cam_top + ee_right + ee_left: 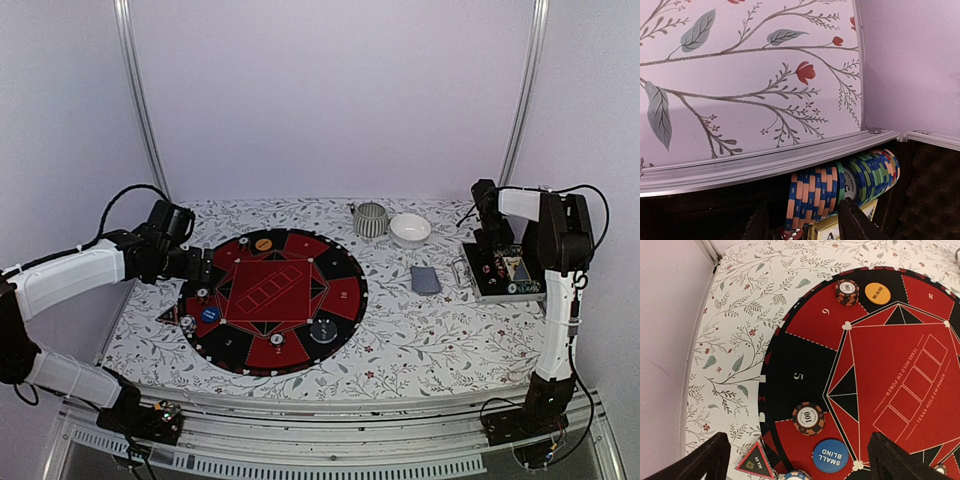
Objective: Distribute texas hold em gaming equipment
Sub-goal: Pick up the pile of poker chips from the chip case, then pass from the right arm to the left
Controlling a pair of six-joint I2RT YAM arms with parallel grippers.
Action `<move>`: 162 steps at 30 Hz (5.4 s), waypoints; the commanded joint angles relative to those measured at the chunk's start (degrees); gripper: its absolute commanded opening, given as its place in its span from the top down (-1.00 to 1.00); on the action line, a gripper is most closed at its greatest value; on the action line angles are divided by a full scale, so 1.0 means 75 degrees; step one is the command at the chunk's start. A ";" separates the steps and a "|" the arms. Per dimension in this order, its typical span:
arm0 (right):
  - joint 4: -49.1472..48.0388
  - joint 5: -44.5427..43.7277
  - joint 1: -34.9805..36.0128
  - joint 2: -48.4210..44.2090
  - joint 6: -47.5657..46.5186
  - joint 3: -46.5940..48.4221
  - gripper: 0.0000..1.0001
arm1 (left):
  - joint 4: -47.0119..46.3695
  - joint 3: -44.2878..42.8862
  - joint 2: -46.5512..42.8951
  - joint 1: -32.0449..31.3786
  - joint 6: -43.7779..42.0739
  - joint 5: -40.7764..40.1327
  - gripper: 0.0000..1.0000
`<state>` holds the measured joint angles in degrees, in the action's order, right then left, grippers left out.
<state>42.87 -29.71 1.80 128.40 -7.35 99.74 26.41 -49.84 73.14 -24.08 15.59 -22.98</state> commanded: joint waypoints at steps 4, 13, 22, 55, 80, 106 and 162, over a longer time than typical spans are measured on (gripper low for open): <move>0.0000 0.0191 -0.0242 0.0222 0.0075 0.0126 -0.16 | -0.0088 0.0083 0.0074 0.0115 -0.0111 -0.0028 -0.96; 0.0249 0.0143 -0.0262 0.0169 0.0148 0.0374 -0.27 | -0.0106 0.0072 0.0113 0.0116 -0.0122 0.0000 -0.96; 0.0248 -0.0093 -0.0132 0.0129 0.0080 0.0388 -0.34 | -0.0112 0.0071 0.0150 0.0116 -0.0135 0.0037 -0.96; -0.0173 0.0896 -0.0381 0.0242 0.0043 0.0134 0.11 | -0.0112 0.0119 0.0160 0.0128 -0.0157 0.0055 -0.96; -0.0228 0.2881 -0.0818 -0.0631 0.0457 0.0463 0.94 | -0.0264 0.0151 -0.0100 0.0127 -0.0304 0.0181 -0.96; 0.0127 0.6052 0.1601 -0.3002 0.1315 0.1307 0.95 | -0.3006 0.0883 -0.2709 -0.1189 -0.2946 0.2833 -0.87; -0.2470 1.1671 0.6629 -0.0223 0.3744 0.1982 0.96 | -0.4991 0.1817 -0.1525 -0.3514 -0.5983 0.2907 0.53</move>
<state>25.61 57.49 51.00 124.99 20.16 113.03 -7.18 -36.12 63.37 -49.84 -30.06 -2.98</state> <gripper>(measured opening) 0.260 0.395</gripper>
